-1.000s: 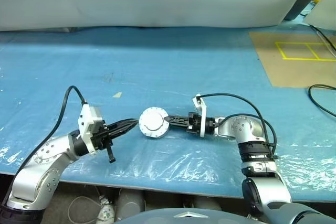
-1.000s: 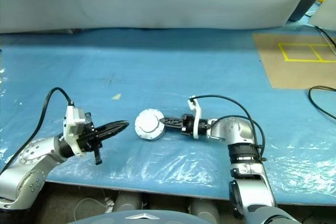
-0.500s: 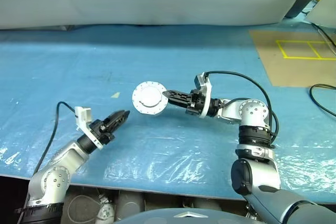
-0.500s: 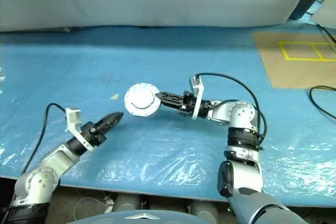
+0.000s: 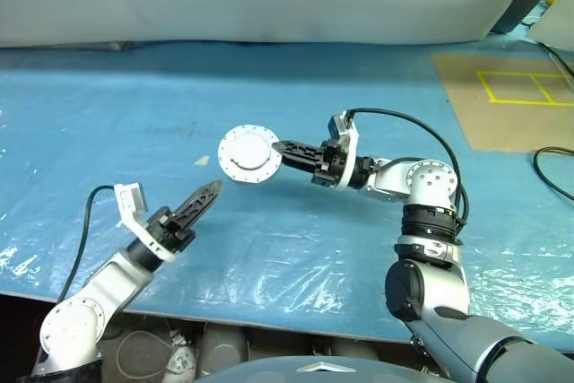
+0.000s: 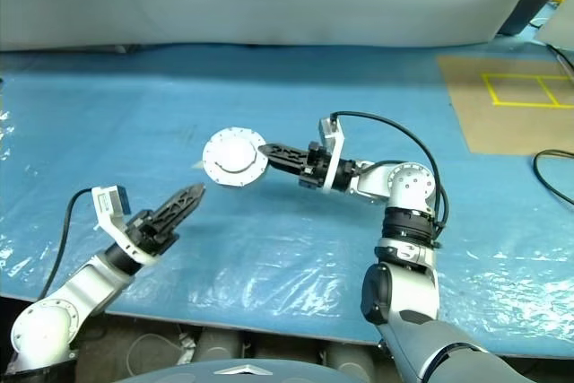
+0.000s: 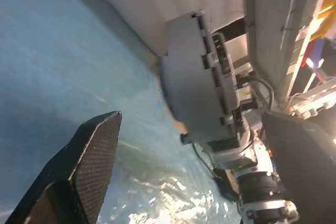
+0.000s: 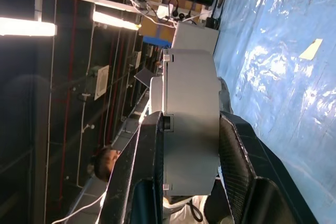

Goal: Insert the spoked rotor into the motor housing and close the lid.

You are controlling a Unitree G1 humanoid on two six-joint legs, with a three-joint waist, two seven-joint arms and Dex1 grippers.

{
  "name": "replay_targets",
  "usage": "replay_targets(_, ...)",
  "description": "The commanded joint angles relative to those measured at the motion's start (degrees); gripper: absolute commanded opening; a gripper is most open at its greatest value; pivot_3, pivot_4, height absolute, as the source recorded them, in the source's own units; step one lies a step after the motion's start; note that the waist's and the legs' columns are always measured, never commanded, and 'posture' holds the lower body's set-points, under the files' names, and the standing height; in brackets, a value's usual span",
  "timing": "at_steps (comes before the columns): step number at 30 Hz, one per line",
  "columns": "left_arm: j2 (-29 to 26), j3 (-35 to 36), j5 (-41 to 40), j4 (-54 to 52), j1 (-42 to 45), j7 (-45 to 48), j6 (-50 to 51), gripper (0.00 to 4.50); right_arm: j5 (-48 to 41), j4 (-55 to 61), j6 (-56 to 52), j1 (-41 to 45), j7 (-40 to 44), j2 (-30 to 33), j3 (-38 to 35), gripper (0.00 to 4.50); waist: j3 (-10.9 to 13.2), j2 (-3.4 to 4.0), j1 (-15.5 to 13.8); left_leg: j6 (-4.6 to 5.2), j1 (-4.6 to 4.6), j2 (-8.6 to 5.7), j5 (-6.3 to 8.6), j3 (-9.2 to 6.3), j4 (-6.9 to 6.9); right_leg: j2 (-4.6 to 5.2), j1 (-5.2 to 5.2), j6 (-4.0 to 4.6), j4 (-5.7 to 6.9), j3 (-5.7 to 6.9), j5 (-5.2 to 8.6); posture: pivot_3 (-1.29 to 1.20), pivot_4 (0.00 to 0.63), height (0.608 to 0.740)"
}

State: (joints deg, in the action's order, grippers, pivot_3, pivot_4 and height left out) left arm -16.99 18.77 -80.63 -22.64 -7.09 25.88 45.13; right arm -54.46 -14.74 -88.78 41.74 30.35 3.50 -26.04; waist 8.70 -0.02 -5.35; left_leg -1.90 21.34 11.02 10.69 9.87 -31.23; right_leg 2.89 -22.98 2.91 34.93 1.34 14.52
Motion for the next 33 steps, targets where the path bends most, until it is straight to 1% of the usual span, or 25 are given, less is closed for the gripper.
replay_targets(1,0.8,-0.9,-6.5,-4.8,4.2,-3.8,-1.4,4.46,-4.2,2.0,-1.0,1.3,1.0,-0.7,-1.0,1.1,0.0,0.0,-0.2,0.0,0.0,0.0,0.0,-0.01,-0.03,-0.01,0.01,0.0,0.02,0.0,0.0,0.0,0.15,0.74)
replay_targets(3,1.1,-1.8,-7.8,-4.0,6.1,-5.5,-1.3,4.46,-4.3,1.9,-1.0,1.2,0.9,-0.5,-1.0,1.1,0.0,-0.01,-0.2,-0.01,-0.02,-0.04,0.0,-0.01,-0.07,-0.01,0.02,-0.04,0.03,-0.04,-0.02,0.0,0.15,0.74)
replay_targets(8,1.7,-4.4,-5.2,2.2,7.7,-5.1,-0.2,4.46,-4.7,1.6,-0.6,1.2,0.4,0.0,-0.5,1.1,0.0,-0.01,-0.1,-0.01,-0.04,-0.14,-0.01,-0.03,-0.08,-0.01,0.06,-0.15,0.01,-0.07,-0.09,0.0,0.15,0.74)
replay_targets(15,2.3,-3.7,-5.6,4.2,8.7,-5.4,-1.1,4.46,-5.1,1.9,-0.6,1.0,-0.2,0.6,-0.4,1.1,0.0,-0.02,-0.1,-0.02,-0.01,-0.18,-0.01,-0.07,-0.1,-0.08,0.06,-0.17,0.01,-0.06,-0.1,0.0,0.15,0.74)
replay_targets(20,0.1,-1.7,-5.4,5.6,5.3,-1.7,-0.2,4.46,-5.1,2.3,-0.7,0.7,-0.6,0.7,-0.4,1.1,0.0,-0.02,0.0,-0.05,-0.02,-0.16,0.01,-0.08,-0.11,-0.16,0.06,-0.17,0.01,-0.07,-0.1,0.0,0.15,0.74)
replay_targets(23,-2.3,0.1,-5.8,6.8,4.7,0.0,0.3,4.46,-5.0,2.4,-0.8,0.7,-0.7,0.8,-0.3,1.1,0.0,-0.02,-0.2,-0.06,-0.01,-0.11,0.01,-0.13,-0.12,-0.23,0.07,-0.16,0.02,-0.06,-0.1,0.0,0.15,0.74)
replay_targets(26,-4.3,0.7,-4.3,9.0,4.6,2.2,0.5,4.46,-4.9,2.4,-0.9,0.7,-0.7,0.9,-0.2,1.1,0.0,-0.02,-0.2,-0.06,-0.02,-0.12,0.01,-0.15,-0.2,-0.23,0.14,-0.18,0.01,-0.06,-0.11,0.0,0.15,0.74)
replay_targets(28,-3.9,-0.4,-3.2,9.7,5.3,3.0,0.4,4.46,-4.8,2.2,-0.6,0.6,-0.7,0.8,0.0,1.1,0.0,-0.02,-0.2,-0.06,-0.02,-0.11,0.01,-0.16,-0.23,-0.21,0.16,-0.2,0.0,-0.06,-0.12,0.0,0.15,0.74)
replay_targets(33,-0.7,-4.0,-1.6,9.2,7.2,2.9,0.3,4.46,-4.7,2.1,-0.4,0.7,-0.7,0.6,0.4,1.1,0.0,-0.03,-0.3,-0.06,-0.02,-0.06,0.01,-0.18,-0.34,-0.18,0.22,-0.23,0.03,-0.07,-0.14,0.0,0.15,0.74)
